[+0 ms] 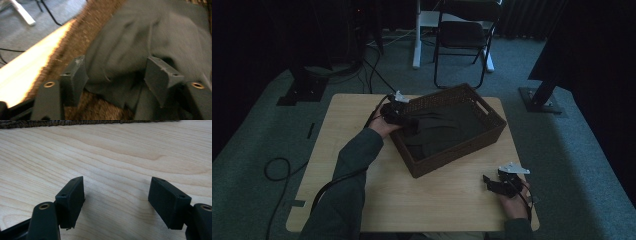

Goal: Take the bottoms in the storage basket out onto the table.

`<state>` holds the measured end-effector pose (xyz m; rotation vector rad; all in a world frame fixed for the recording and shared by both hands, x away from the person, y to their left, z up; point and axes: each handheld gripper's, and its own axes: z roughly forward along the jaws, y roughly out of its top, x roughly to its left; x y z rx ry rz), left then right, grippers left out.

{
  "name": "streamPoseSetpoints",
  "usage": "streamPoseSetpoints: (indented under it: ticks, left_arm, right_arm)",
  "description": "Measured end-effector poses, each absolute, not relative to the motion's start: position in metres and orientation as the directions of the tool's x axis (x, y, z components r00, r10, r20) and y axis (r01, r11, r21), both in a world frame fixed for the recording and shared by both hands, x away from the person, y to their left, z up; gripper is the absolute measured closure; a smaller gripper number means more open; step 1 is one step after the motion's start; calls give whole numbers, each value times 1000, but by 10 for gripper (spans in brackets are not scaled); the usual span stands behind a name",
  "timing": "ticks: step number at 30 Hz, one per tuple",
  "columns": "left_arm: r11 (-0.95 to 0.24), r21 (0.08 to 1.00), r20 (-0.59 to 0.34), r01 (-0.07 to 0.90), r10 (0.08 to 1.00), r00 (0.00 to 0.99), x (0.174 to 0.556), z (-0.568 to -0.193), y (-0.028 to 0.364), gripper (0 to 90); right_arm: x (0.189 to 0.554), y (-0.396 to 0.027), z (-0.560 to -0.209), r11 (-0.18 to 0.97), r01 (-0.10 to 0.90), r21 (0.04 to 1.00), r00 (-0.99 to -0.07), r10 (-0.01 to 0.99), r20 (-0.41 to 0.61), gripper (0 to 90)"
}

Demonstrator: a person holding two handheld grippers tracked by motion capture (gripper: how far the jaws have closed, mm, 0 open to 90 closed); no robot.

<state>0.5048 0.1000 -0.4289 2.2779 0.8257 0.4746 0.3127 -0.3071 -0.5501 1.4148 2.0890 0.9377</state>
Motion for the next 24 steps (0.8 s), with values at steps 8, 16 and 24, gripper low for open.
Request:
streamPoseSetpoints:
  ticks: [8,16,24]
  left_arm:
    - [-667,630,169,398,618,768,508,-433,79,347]
    - [-663,655,163,361,592,789,513,-420,52,348]
    - [-684,628,154,371,577,802,522,-424,37,350]
  right_arm:
    - [313,-307,-550,245,624,742,-375,927,10,287]
    - [312,-307,-550,244,623,743,-376,927,11,286]
    - [312,-307,-550,245,623,743,-377,926,11,286]
